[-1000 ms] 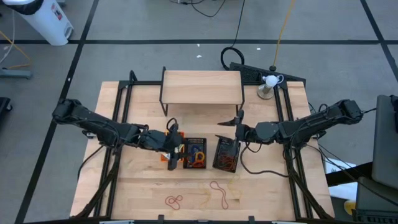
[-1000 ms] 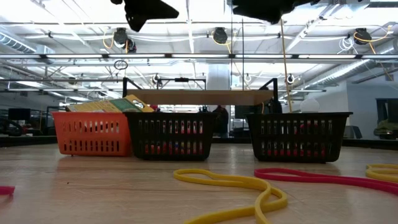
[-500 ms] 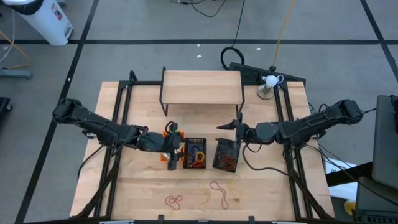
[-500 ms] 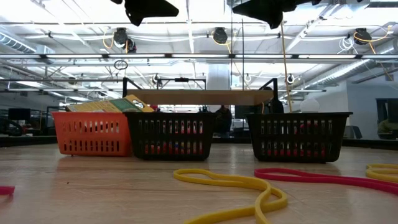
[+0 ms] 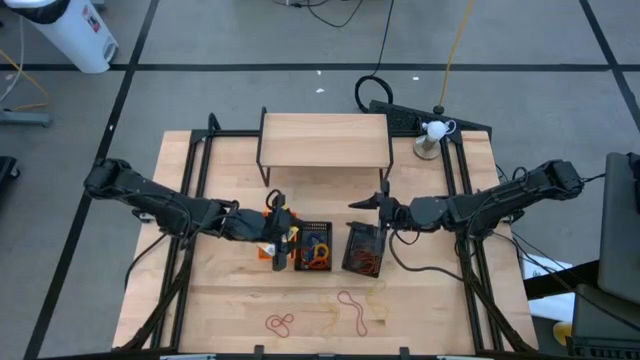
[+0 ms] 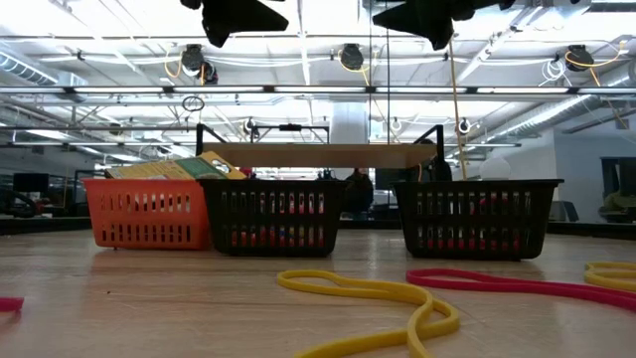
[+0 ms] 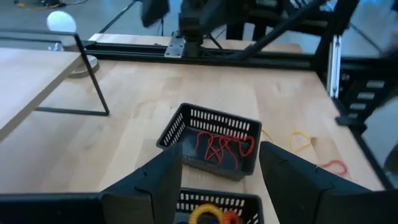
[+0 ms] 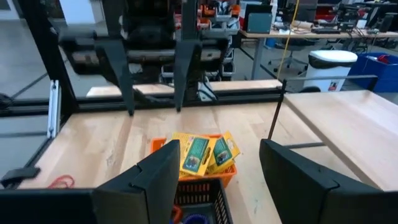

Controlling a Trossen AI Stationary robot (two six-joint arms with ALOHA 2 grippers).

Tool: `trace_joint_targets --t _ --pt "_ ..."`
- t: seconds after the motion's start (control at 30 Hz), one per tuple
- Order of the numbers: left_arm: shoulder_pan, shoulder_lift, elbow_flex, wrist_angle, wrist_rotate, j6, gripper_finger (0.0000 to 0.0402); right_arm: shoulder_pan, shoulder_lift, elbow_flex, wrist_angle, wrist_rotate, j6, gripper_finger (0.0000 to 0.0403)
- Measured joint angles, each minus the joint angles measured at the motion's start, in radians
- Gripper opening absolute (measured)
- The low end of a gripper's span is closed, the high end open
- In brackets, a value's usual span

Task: Pick & Place Office Desk Supplies
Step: Put the yellow rubber band into the right black bin

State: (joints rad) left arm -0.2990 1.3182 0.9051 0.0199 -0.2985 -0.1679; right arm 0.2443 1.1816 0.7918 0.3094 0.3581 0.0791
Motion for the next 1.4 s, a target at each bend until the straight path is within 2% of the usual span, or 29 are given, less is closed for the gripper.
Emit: trace_joint_targets --t 0.1,0.23,0.33,0.47,0.67,0.77,0.97,1.2,1.4 --pt "0.007 0.000 0.000 0.009 0.013 -0.047 0.0209 0.000 0.001 -0.017 0.002 -0.015 0.019 0.0210" --pt "-0.013 0.000 0.000 0.009 0.077 -0.016 0.0209 0.003 0.001 -0.072 0.016 -0.213 0.100 0.0210" --pt "-0.042 0.000 0.000 0.015 0.082 -0.002 0.0209 0.038 0.000 -0.095 0.014 -0.285 0.179 0.0210" --pt "-0.090 0.000 0.000 0.014 0.079 0.009 0.0209 0.127 0.002 -0.109 -0.075 -0.277 0.244 0.0210" --pt "-0.143 0.000 0.000 0.013 0.015 -0.032 0.0209 0.280 0.001 -0.107 -0.086 -0.157 0.307 0.0210" --pt "-0.162 0.000 0.000 0.006 0.005 -0.060 0.0209 0.357 0.005 -0.106 -0.101 -0.142 0.357 0.0210" --pt "-0.182 0.000 0.000 0.005 -0.002 -0.114 0.0209 0.488 0.078 -0.106 -0.120 -0.046 0.484 0.0210" --pt "-0.189 0.000 0.000 0.006 -0.002 -0.161 0.0209 0.539 0.208 -0.106 -0.138 -0.045 0.701 0.0210" --pt "-0.181 0.000 0.000 0.006 0.000 -0.146 0.0209 0.539 0.306 -0.106 -0.136 -0.052 0.792 0.0210"
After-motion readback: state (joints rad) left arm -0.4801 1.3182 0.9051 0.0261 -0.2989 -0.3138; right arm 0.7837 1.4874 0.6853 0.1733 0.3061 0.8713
